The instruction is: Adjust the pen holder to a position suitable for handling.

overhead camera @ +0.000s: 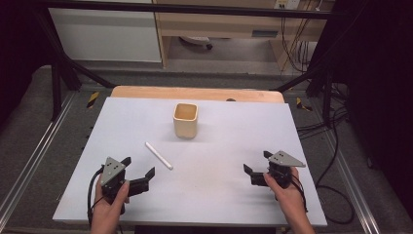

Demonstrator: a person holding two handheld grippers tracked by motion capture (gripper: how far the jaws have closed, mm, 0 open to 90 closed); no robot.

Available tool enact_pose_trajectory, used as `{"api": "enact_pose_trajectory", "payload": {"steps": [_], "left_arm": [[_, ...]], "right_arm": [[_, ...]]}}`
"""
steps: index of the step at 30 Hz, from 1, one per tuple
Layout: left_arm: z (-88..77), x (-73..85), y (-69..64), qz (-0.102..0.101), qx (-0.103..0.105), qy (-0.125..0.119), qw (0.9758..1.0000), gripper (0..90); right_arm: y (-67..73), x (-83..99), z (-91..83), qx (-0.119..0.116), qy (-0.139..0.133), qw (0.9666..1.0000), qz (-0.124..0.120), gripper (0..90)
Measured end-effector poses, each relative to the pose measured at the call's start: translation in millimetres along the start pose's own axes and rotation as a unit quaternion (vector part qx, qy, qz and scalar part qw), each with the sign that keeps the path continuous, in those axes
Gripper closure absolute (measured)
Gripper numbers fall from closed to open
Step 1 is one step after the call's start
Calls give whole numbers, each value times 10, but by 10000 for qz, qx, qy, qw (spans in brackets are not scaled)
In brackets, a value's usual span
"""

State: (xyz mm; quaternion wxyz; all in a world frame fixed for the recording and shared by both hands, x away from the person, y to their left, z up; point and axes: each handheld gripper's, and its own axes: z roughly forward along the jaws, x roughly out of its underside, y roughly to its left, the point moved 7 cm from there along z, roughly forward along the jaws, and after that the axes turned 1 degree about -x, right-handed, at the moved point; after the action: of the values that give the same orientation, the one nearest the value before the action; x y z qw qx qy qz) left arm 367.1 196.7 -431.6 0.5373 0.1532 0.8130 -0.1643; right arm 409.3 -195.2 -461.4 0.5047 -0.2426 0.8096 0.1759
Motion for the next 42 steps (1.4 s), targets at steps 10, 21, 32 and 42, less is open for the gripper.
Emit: {"api": "enact_pose_trajectory", "payload": {"steps": [10, 21, 32, 42], "left_arm": [[-7, 3, 29, 3, -49, 6, 10000, 66], [-23, 9, 75, -13, -148, 11, 9999, 65], [-22, 15, 92, -17, -165, 31, 9999, 63], [-29, 18, 118, -62, -216, 34, 9997, 64]], "right_arm": [[436, 109, 178, -489, 668, 9946, -629, 44], [797, 122, 314, -832, 1146, 9865, -817, 44], [978, 102, 446, -994, 1508, 9792, -921, 52], [1249, -2, 645, -1204, 1664, 9721, -1130, 58]]}}
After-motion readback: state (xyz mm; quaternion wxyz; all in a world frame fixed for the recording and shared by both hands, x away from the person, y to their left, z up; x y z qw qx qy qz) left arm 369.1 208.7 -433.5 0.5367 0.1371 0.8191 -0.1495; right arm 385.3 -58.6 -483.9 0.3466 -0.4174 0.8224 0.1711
